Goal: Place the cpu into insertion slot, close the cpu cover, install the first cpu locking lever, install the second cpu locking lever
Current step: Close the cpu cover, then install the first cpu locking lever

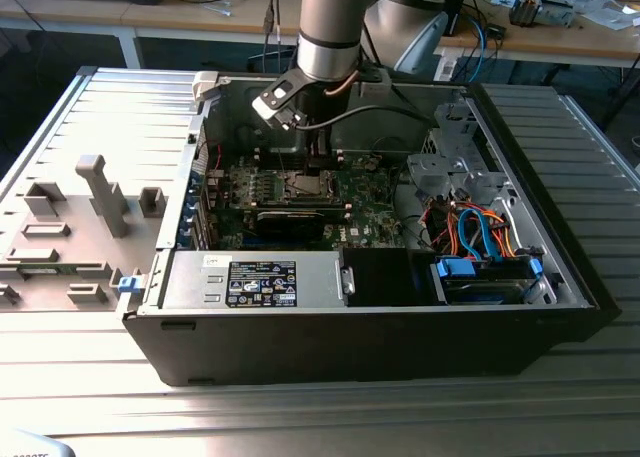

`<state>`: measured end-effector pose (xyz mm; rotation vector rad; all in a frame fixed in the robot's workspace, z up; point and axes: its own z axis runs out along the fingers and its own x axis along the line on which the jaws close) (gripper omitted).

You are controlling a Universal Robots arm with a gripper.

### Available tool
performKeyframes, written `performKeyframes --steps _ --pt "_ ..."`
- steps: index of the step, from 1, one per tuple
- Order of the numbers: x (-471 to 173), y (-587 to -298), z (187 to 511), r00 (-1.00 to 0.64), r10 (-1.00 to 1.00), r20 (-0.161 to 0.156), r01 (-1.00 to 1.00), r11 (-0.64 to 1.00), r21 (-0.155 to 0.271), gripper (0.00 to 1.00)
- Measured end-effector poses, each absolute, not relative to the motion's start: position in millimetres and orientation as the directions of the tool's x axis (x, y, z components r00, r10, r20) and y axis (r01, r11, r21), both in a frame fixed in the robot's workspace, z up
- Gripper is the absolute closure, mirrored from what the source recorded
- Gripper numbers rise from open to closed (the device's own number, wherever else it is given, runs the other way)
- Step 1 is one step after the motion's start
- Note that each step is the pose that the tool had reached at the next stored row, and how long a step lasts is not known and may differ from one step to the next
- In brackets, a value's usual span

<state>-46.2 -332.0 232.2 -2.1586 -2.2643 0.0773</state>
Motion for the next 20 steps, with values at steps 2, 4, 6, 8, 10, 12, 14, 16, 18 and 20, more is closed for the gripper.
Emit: performKeyframes --steps 2,4,6,8,10,12,14,16,18,20 --pt "-46.2 -332.0 235.1 -0.048 0.999 -0.024 0.998 0.047 -0.044 0.89" --pt "-46.1 -331.9 235.2 -0.048 0.999 -0.023 0.998 0.047 -0.044 0.89" --pt "-46.2 -332.0 235.4 -0.048 0.999 -0.023 0.998 0.047 -0.044 0.89" --pt "-46.2 -332.0 235.3 -0.048 0.999 -0.023 0.998 0.047 -0.044 0.89" --pt "-46.2 -332.0 235.4 -0.048 0.999 -0.023 0.998 0.047 -0.044 0.89" --pt "-46.2 -331.9 235.4 -0.048 0.999 -0.023 0.998 0.047 -0.044 0.89" --pt "-46.2 -332.0 235.4 -0.048 0.999 -0.023 0.998 0.047 -0.044 0.89" --pt "-46.2 -332.0 235.4 -0.048 0.999 -0.023 0.998 0.047 -0.044 0.89" --pt "-46.2 -331.9 235.4 -0.048 0.999 -0.023 0.998 0.047 -0.044 0.89" --pt "-46.2 -332.0 235.4 -0.055 0.998 -0.023 0.998 0.054 -0.044 0.89"
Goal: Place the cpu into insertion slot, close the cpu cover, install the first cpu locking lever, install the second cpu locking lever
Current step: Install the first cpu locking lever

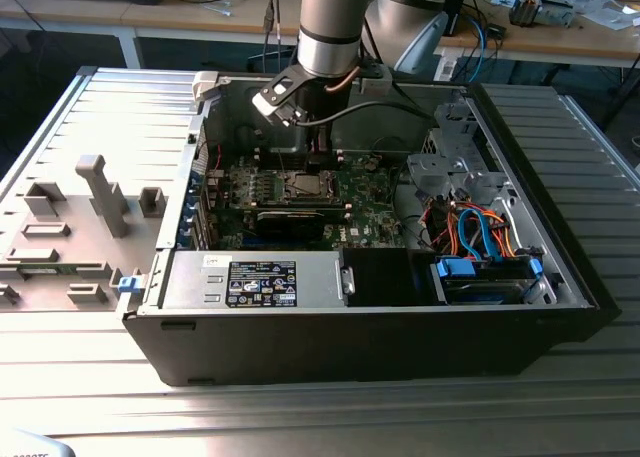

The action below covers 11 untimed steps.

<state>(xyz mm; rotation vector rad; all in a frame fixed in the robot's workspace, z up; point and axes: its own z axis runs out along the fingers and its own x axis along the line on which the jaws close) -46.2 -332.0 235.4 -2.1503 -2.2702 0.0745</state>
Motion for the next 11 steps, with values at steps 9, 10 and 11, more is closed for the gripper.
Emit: performKeyframes --steps 9,10,11 --pt "-46.1 -332.0 235.4 -0.131 0.991 -0.023 0.990 0.130 -0.044 0.89" --pt "-46.2 -332.0 235.4 -0.136 0.990 -0.023 0.990 0.135 -0.044 0.89" --pt "-46.2 -332.0 235.4 -0.140 0.990 -0.023 0.989 0.139 -0.044 0.89"
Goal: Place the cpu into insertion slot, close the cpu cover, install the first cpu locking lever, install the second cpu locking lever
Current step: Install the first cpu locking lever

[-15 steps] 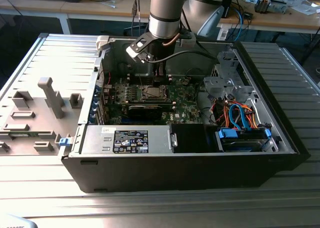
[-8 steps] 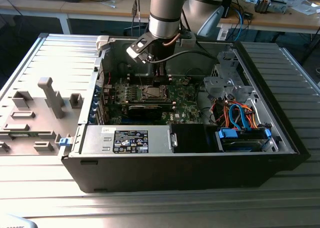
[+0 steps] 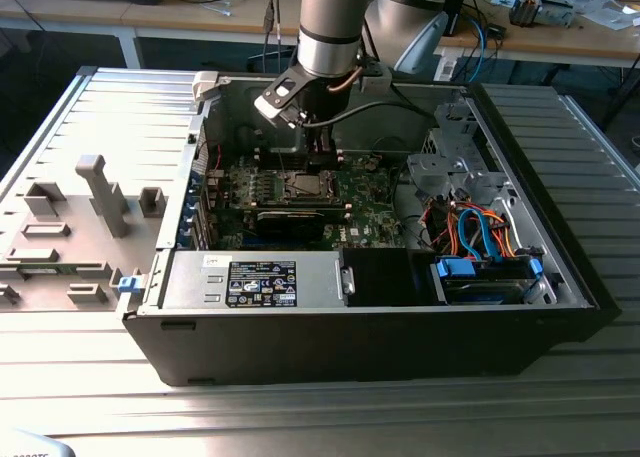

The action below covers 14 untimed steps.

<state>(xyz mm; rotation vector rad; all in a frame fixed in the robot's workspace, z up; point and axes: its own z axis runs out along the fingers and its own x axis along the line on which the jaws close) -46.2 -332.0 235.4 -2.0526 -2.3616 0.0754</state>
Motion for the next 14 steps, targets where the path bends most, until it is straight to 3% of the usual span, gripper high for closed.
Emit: performKeyframes --steps 14 --pt "-46.2 -332.0 235.4 -0.209 0.978 -0.024 0.977 0.208 -0.044 0.89"
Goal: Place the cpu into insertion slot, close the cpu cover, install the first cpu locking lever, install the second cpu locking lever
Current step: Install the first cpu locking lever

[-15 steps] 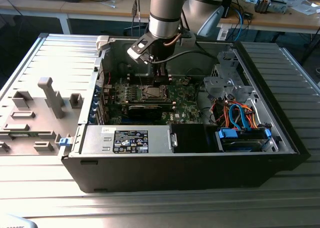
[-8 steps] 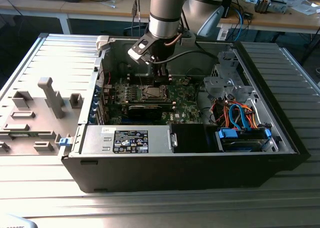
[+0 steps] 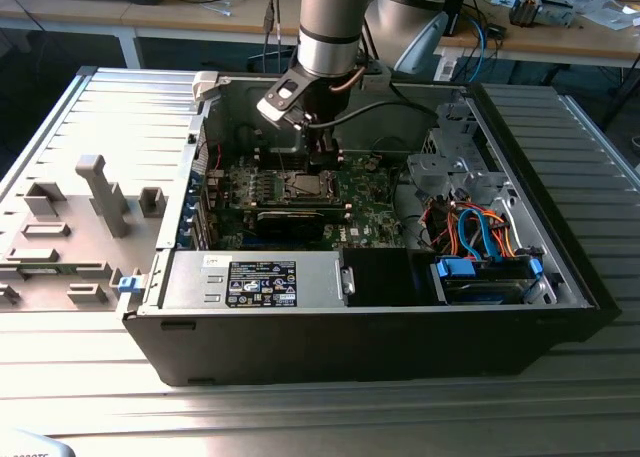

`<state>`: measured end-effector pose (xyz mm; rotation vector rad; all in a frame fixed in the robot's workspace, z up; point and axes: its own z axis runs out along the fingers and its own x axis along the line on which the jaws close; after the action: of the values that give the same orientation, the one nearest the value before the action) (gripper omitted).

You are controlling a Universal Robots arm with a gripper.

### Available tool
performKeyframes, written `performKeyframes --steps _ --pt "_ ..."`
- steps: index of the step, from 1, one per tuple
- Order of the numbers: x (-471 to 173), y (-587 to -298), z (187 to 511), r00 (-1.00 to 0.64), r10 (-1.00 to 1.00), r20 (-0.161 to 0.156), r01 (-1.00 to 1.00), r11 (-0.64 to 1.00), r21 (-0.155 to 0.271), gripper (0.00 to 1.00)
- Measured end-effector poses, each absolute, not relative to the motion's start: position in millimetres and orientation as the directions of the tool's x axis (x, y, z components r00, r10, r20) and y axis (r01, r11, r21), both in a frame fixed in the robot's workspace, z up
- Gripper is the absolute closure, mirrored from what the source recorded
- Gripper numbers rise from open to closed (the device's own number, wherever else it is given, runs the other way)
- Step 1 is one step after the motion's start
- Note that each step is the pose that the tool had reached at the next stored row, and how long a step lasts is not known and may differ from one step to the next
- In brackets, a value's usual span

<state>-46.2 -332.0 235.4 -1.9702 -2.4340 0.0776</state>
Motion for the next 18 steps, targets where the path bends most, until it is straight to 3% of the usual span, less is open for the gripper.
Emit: performKeyframes --steps 18 --pt "-46.2 -332.0 235.2 -0.295 0.955 -0.024 0.955 0.293 -0.044 0.89"
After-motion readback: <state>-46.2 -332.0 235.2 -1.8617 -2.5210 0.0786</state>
